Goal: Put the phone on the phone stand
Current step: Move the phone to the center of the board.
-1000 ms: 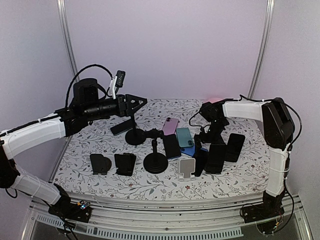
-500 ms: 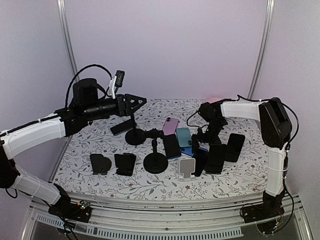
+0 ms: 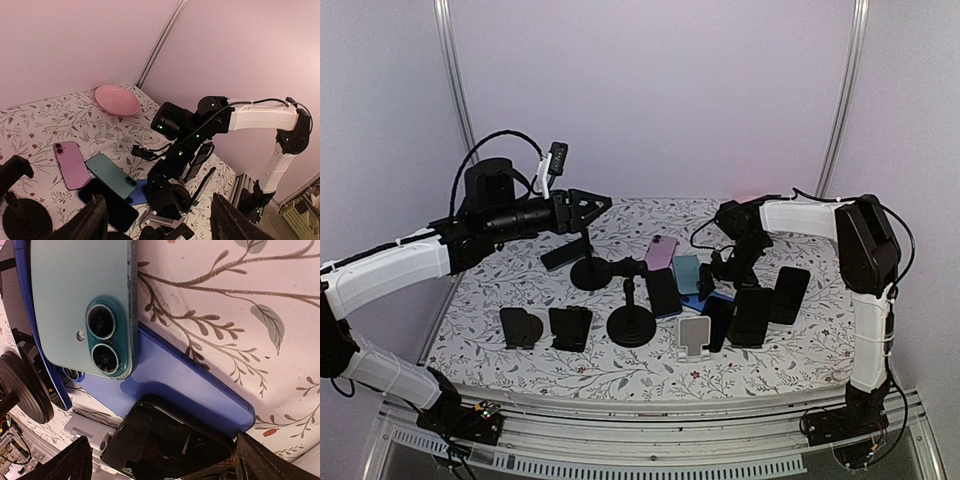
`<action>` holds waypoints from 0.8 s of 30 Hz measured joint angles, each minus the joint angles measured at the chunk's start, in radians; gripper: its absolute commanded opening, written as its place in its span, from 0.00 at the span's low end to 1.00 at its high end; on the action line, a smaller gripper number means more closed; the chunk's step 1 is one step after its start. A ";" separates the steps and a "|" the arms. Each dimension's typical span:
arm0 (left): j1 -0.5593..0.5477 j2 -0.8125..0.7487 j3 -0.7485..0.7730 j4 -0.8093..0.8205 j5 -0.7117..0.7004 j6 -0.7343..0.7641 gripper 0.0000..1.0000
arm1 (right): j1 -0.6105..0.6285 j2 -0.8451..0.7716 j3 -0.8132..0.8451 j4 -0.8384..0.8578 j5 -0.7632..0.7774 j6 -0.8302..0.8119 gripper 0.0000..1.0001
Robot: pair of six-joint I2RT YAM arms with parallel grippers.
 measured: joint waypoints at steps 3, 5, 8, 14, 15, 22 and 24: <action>0.000 0.000 -0.001 0.003 0.003 -0.002 0.70 | 0.001 0.001 0.002 0.003 -0.004 0.000 0.99; 0.000 0.000 -0.001 0.007 0.006 -0.004 0.70 | 0.006 0.006 0.008 0.002 -0.004 0.000 0.99; 0.000 0.000 -0.001 0.012 0.007 -0.005 0.70 | 0.013 0.018 0.021 0.000 -0.002 0.004 0.99; 0.002 -0.002 -0.008 0.014 0.007 -0.007 0.70 | 0.033 0.031 0.043 -0.012 0.035 0.013 0.96; 0.002 -0.004 -0.010 0.014 0.007 -0.007 0.70 | 0.037 0.031 0.043 -0.012 0.044 0.014 0.94; 0.003 -0.012 -0.011 0.019 0.010 -0.010 0.70 | 0.057 0.032 0.048 -0.005 0.076 0.031 0.92; 0.003 -0.012 -0.011 0.020 0.011 -0.012 0.70 | 0.063 0.035 0.061 -0.003 0.075 0.032 0.92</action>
